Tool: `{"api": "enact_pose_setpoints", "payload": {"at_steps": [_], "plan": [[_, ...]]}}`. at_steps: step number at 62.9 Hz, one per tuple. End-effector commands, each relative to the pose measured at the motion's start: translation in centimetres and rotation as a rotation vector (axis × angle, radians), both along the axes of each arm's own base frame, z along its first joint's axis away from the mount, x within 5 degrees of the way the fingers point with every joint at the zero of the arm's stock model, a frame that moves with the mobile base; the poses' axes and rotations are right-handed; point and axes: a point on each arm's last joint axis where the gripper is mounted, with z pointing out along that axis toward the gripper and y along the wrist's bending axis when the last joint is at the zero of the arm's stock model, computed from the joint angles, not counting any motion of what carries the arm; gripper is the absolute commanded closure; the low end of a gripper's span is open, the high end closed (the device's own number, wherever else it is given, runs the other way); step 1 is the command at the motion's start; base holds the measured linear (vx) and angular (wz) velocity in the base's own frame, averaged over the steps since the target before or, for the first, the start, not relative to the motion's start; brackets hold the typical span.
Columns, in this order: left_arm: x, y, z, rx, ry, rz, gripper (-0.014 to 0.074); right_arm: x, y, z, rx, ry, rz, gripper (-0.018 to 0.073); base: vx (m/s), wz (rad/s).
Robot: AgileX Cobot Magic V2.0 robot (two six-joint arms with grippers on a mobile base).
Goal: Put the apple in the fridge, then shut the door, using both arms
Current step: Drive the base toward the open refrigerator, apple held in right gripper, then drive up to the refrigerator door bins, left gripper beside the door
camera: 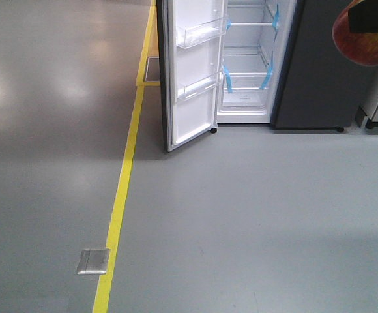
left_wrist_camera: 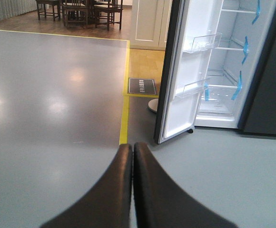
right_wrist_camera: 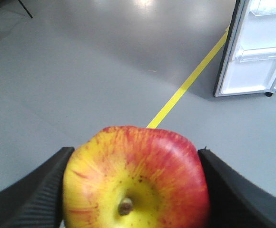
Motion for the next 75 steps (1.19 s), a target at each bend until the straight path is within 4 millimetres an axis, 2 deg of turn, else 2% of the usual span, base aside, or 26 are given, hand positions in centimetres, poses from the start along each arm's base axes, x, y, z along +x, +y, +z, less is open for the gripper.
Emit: {"api": "enact_pose_setpoints", "payload": {"at_steps": [1,75], "plan": [[0.07,-0.20,-0.24,-0.004,-0.055,-0.024,0.0603,-1.30,0.43,1.56,0.031,-0.064,0.022,0.0566,0.26,0.00],[0.07,-0.20,-0.24,-0.004,-0.055,-0.024,0.0603,-1.30,0.43,1.56,0.031,-0.064,0.022,0.0566,0.26,-0.01]]}}
